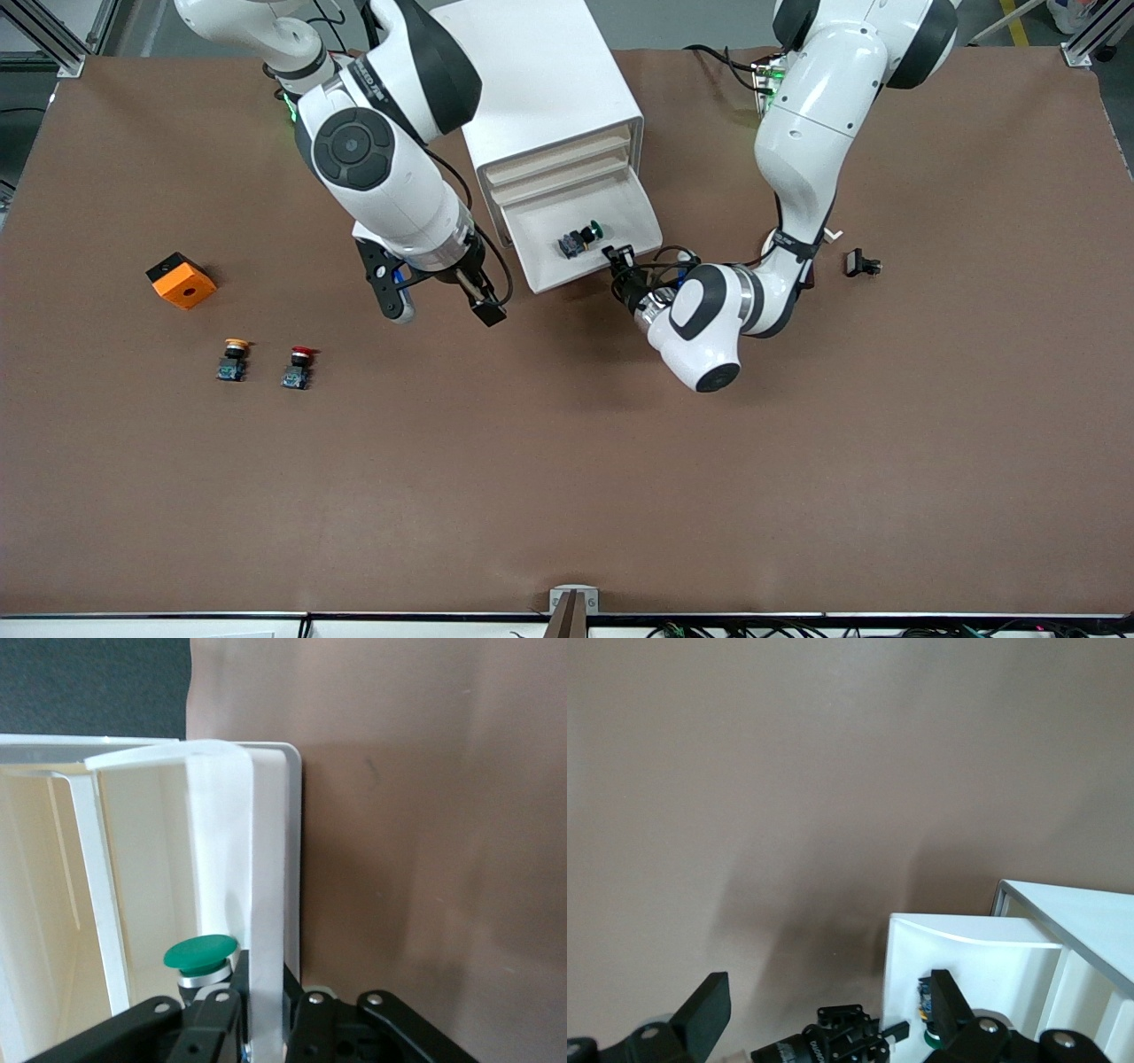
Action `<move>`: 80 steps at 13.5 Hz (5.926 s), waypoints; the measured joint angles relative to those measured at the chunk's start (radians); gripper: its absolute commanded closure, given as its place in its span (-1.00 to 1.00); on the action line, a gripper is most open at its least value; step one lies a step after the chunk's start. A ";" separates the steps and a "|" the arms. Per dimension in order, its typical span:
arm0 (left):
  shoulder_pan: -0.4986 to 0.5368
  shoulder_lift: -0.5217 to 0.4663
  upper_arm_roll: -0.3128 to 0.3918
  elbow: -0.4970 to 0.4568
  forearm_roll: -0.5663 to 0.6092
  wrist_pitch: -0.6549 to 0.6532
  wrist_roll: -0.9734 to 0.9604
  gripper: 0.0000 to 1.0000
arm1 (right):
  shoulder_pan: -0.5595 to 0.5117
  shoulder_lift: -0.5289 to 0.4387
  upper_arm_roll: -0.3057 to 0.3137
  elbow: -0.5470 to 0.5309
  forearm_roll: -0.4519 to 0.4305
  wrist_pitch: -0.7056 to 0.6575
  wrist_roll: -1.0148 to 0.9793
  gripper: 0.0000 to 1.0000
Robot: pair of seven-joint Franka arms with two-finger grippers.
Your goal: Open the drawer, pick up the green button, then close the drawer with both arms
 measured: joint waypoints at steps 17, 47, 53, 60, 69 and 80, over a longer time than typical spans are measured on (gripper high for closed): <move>-0.016 -0.131 0.200 0.235 0.434 0.068 0.083 -1.00 | 0.150 0.156 0.005 -0.052 0.000 0.080 0.089 -1.00; 0.066 -0.660 0.201 -0.390 0.788 0.350 1.734 -1.00 | 0.253 0.275 0.007 -0.079 0.000 0.160 0.070 0.52; 0.069 -0.657 0.199 -0.400 0.788 0.337 1.750 -1.00 | 0.254 0.275 0.007 -0.079 0.000 0.161 0.070 0.94; 0.056 -0.573 0.158 -0.403 0.773 0.410 1.744 -1.00 | 0.224 0.270 -0.007 0.005 0.000 0.032 0.070 0.91; 0.048 -0.391 0.029 -0.404 0.766 0.574 1.591 -1.00 | 0.036 0.147 -0.020 0.112 -0.001 -0.253 -0.272 0.90; -0.025 -0.284 -0.120 -0.374 0.699 0.581 1.287 -1.00 | -0.287 0.131 -0.028 0.045 -0.132 -0.160 -1.206 0.79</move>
